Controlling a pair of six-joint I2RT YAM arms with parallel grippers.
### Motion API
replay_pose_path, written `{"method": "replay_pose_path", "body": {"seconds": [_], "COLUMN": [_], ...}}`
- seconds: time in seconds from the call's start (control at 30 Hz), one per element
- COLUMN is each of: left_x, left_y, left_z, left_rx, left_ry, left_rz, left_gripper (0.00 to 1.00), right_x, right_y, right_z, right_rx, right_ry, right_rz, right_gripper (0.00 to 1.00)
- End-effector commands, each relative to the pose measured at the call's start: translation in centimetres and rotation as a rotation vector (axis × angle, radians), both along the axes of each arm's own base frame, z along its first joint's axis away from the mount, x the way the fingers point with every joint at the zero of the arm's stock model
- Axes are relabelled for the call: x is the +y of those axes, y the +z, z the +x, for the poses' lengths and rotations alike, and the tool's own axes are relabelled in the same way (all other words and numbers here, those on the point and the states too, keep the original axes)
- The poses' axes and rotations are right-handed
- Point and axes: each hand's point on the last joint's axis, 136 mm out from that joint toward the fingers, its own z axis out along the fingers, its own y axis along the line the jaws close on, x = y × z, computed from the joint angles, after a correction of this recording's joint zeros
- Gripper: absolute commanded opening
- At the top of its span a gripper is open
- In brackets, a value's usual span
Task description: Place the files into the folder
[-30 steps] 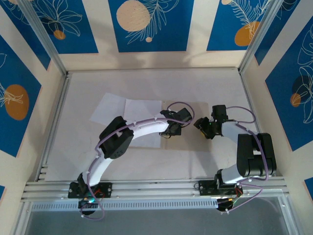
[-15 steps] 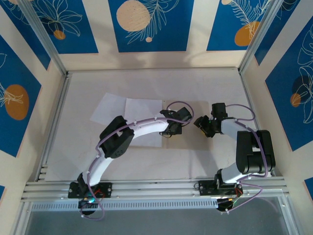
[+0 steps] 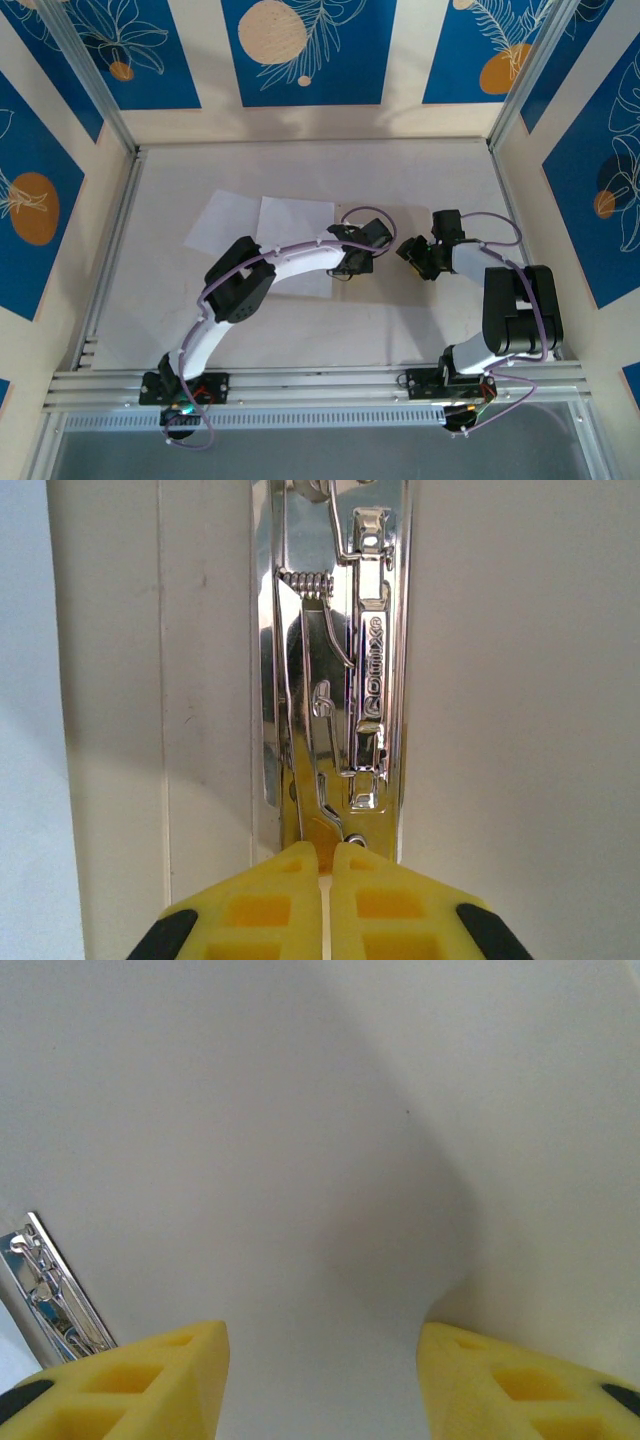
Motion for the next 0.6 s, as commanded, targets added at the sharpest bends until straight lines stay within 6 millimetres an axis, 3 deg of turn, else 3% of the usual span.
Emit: {"method": "replay_pose_path", "body": {"seconds": [0.0, 0.57], "left_x": [-1.4, 0.4], "left_y": [-1.8, 2.9], "left_z": [-2.1, 0.0], "left_rx": [0.093, -0.007], "left_ry": [-0.038, -0.033], "left_rz": [-0.046, 0.004], "left_gripper": [0.07, 0.09], "right_x": [0.8, 0.8], "right_y": [-0.5, -0.5], "right_z": [-0.9, -1.0], "right_rx": [0.049, 0.048], "right_ry": [0.034, 0.036], "right_rz": [0.017, 0.019], "right_gripper": [0.54, 0.54]}}
